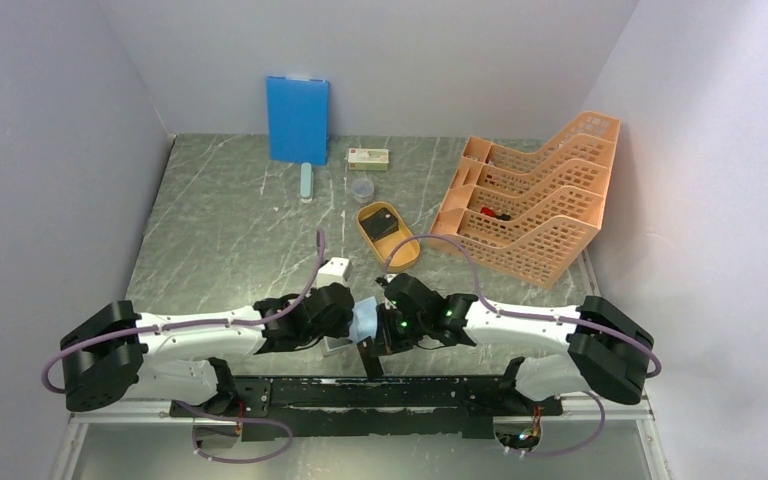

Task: Put the credit cards into the card holder
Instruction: Turn over the card slot in the card holder.

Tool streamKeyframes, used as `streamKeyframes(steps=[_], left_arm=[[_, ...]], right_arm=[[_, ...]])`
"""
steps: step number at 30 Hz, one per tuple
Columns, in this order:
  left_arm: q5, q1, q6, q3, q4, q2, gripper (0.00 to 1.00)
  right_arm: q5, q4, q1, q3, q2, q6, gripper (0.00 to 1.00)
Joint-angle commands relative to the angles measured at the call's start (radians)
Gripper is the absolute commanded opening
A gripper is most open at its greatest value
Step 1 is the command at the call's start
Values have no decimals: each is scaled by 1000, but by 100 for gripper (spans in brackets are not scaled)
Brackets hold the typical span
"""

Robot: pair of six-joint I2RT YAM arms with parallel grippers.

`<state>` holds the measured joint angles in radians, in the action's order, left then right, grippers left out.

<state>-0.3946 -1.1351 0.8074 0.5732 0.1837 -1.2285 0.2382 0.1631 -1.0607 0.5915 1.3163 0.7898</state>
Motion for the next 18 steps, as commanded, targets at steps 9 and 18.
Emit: streamKeyframes(steps=[9,18], left_arm=[[14,6,-4,2,-34,22,31],[4,15,-9,-8,-51,90,35]], right_arm=[[-33,8,-3,28,-32,-3,0],[-34,7,-2,14,-39,0,0]])
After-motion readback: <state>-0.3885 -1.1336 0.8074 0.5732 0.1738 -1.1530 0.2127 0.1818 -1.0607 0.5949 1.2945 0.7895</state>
